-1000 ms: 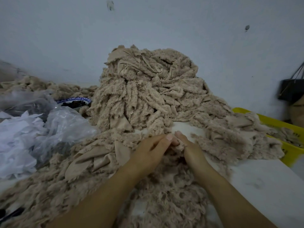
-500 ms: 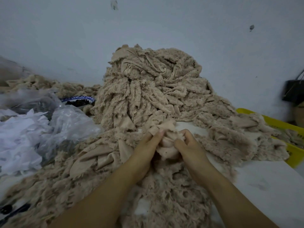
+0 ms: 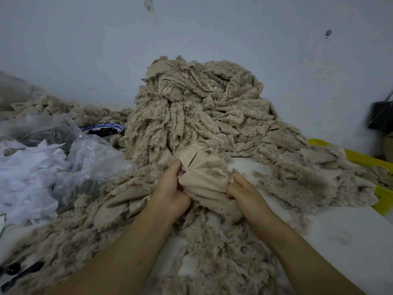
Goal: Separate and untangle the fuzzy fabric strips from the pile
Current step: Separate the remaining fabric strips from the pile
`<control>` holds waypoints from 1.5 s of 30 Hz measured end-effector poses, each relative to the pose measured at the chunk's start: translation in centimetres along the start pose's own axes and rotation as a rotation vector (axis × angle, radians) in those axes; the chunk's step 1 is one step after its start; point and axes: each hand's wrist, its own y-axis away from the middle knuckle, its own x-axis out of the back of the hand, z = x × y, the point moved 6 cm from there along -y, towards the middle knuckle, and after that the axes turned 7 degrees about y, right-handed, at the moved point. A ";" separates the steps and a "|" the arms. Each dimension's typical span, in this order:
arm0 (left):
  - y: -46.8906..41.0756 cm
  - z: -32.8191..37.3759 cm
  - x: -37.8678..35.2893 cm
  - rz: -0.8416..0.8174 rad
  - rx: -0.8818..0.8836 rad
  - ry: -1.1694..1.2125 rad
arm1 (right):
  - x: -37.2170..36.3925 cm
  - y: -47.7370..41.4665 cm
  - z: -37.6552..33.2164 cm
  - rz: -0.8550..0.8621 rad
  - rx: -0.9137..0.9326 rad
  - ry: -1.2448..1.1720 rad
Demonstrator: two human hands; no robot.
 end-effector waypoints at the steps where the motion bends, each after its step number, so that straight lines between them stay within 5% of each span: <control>1: 0.1 -0.4 0.0 0.017 0.017 -0.038 | -0.2 0.0 0.1 -0.017 0.006 -0.051; 4: 0.6 -1.2 -0.2 0.060 0.036 -0.147 | -0.4 0.2 0.1 -0.048 -0.012 -0.262; 12: 0.8 -2.0 -1.3 -0.089 0.065 -0.341 | 0.9 0.2 -1.4 0.223 0.118 0.157; 15: 0.8 -2.2 -1.9 -0.147 0.056 -0.372 | 0.7 0.4 -2.1 0.197 0.175 0.252; 18: 0.4 -2.2 -1.5 -0.029 -0.030 -0.456 | -0.7 0.9 -2.2 0.096 0.220 0.357; 27: -0.7 -0.7 0.5 0.221 -0.099 0.048 | -1.6 0.8 -3.2 0.058 0.251 0.305; 32: -1.5 3.5 3.8 0.207 -0.181 0.247 | 1.5 0.9 -1.9 0.234 0.000 -0.104; 35: -1.4 1.7 1.7 0.056 -0.106 0.055 | 2.7 0.1 -0.3 0.270 -0.098 -0.307; 40: -0.2 -1.4 -1.1 -0.001 -0.075 -0.653 | 2.6 -0.2 -0.1 0.306 -0.107 -0.564; 45: 1.1 -2.1 -2.2 -0.140 -0.217 -1.228 | 2.2 0.3 -1.4 0.260 -0.098 -0.714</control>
